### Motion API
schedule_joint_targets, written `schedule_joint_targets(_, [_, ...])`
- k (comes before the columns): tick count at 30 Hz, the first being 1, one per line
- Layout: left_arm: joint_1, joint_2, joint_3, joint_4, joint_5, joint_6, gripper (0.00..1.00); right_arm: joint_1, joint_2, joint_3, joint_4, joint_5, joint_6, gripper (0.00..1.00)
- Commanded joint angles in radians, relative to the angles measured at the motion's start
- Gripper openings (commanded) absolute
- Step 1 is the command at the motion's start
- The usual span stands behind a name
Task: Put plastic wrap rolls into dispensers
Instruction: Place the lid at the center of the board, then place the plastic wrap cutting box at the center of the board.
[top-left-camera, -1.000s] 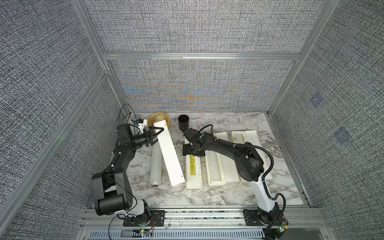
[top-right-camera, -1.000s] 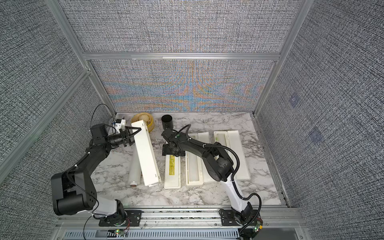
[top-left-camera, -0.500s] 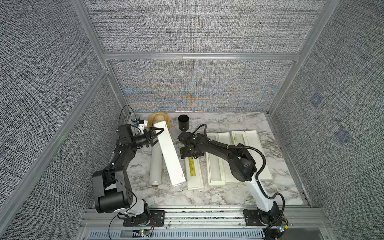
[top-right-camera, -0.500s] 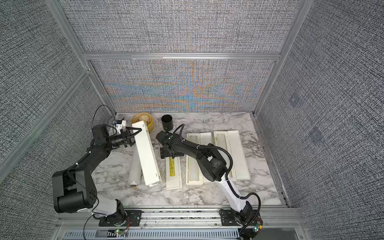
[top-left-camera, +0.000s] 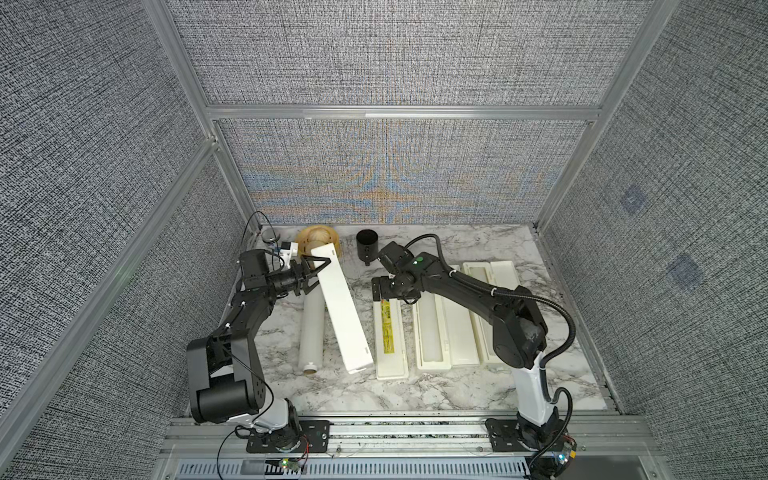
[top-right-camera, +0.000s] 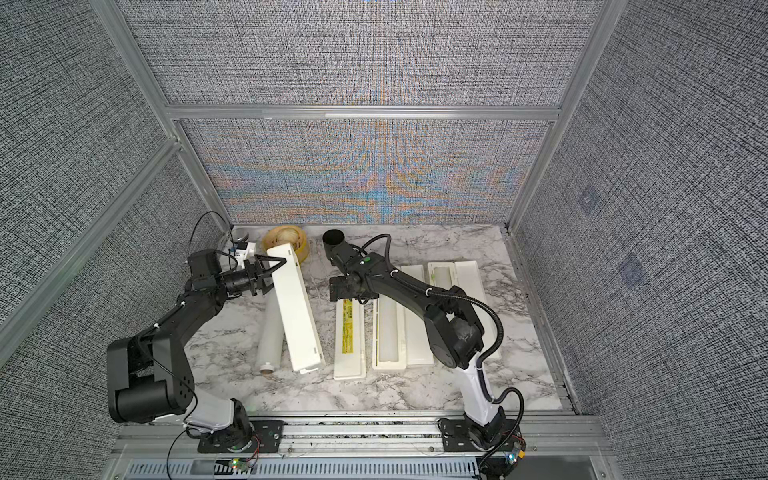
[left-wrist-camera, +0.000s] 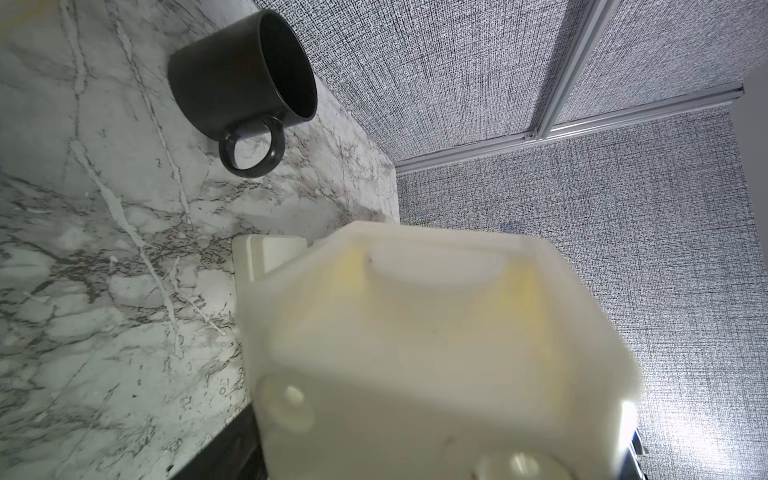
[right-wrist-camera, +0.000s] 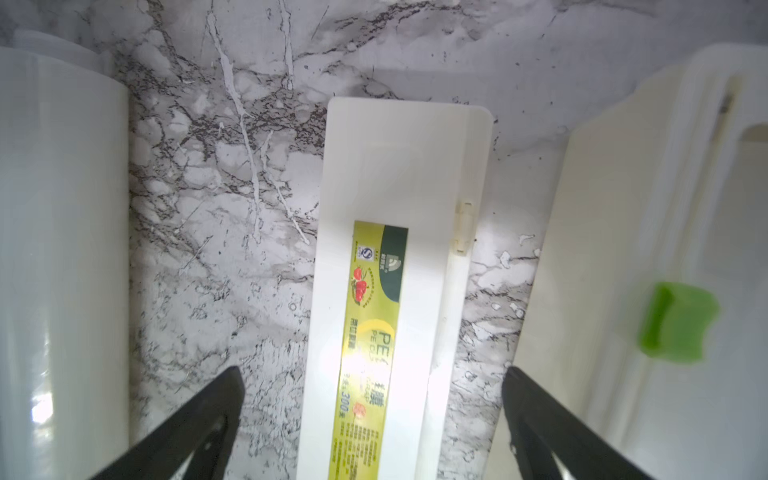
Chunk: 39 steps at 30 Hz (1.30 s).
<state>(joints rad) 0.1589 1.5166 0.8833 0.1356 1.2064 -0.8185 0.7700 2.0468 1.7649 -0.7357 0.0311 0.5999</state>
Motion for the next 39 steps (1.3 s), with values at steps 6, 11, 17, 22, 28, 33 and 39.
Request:
schedule_joint_targets(6, [-0.081,0.056,0.025,0.074,-0.01,-0.03,0.84,-0.056,-0.273,-0.15,0.103,-0.257,-0.106,0.92])
schedule_joint_targets(11, [-0.151,0.091,0.076,0.085,-0.034,-0.051,0.84,-0.089,-0.373,-0.252,0.312,-0.587,-0.035,0.85])
schedule_joint_targets(17, [-0.214,0.109,0.08,0.22,-0.043,-0.16,0.84,-0.084,-0.35,-0.343,0.577,-0.82,0.114,0.81])
schedule_joint_targets(22, [-0.252,0.098,0.086,0.246,-0.05,-0.189,0.84,-0.083,-0.312,-0.415,0.833,-0.951,0.258,0.72])
schedule_joint_targets(28, [-0.271,0.098,0.061,0.39,-0.032,-0.292,0.87,-0.082,-0.276,-0.431,0.961,-1.001,0.35,0.42])
schedule_joint_targets(33, [-0.272,0.107,0.042,0.531,-0.013,-0.392,0.96,-0.107,-0.258,-0.471,1.036,-1.004,0.444,0.15])
schedule_joint_targets(39, [-0.271,0.124,0.049,0.584,-0.015,-0.429,1.0,-0.155,-0.294,-0.525,1.012,-0.954,0.449,0.09])
